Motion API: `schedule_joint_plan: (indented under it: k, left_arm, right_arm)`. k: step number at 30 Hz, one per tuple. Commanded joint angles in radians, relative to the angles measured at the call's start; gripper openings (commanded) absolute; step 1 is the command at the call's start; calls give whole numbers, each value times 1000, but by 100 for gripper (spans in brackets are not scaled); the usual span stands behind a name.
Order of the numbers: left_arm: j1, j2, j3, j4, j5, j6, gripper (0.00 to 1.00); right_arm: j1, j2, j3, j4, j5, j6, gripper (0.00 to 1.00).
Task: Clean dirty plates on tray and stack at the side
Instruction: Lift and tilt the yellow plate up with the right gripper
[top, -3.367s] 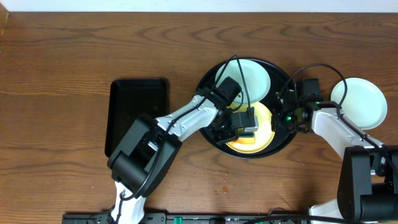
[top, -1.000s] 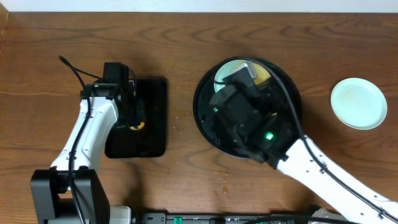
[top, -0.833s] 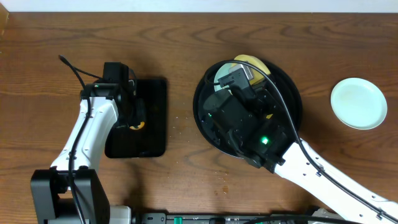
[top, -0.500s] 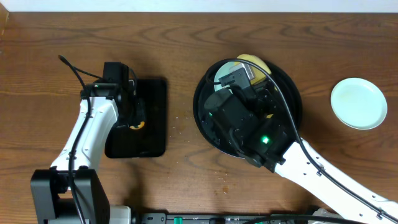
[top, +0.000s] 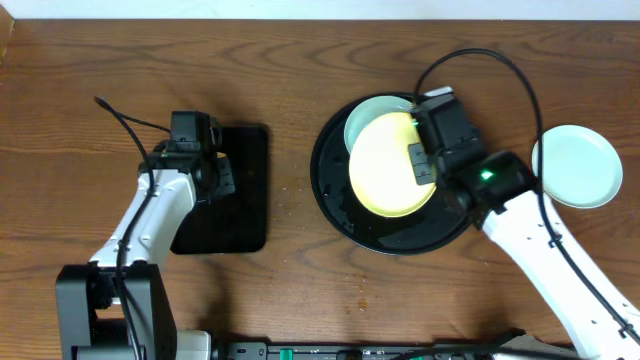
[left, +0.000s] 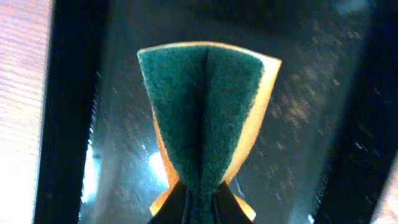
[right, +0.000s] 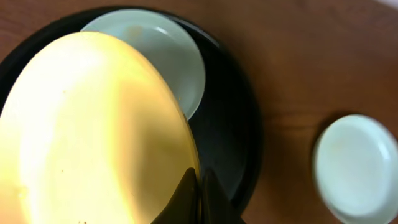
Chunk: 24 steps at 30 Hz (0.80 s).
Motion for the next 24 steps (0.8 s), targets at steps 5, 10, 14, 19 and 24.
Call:
schedule_joint_plan:
  k: [5, 10, 14, 19, 24]
  left_arm:
    - [3, 28, -41, 155, -66, -40, 7]
    - [3, 93, -47, 240, -66, -30, 8]
    - [3, 150, -47, 251, -66, -12, 8]
    - [3, 148, -27, 272, -67, 3, 8]
    - [3, 51, 29, 215, -65, 9, 7]
  right_arm:
    - [-69, 8, 12, -34, -116, 33, 1]
    - [-69, 8, -2, -31, -116, 33, 1]
    - [-69, 8, -5, -31, -116, 33, 1]
    - [-69, 8, -5, -29, -116, 34, 1]
    - [-69, 8, -5, -40, -117, 35, 1]
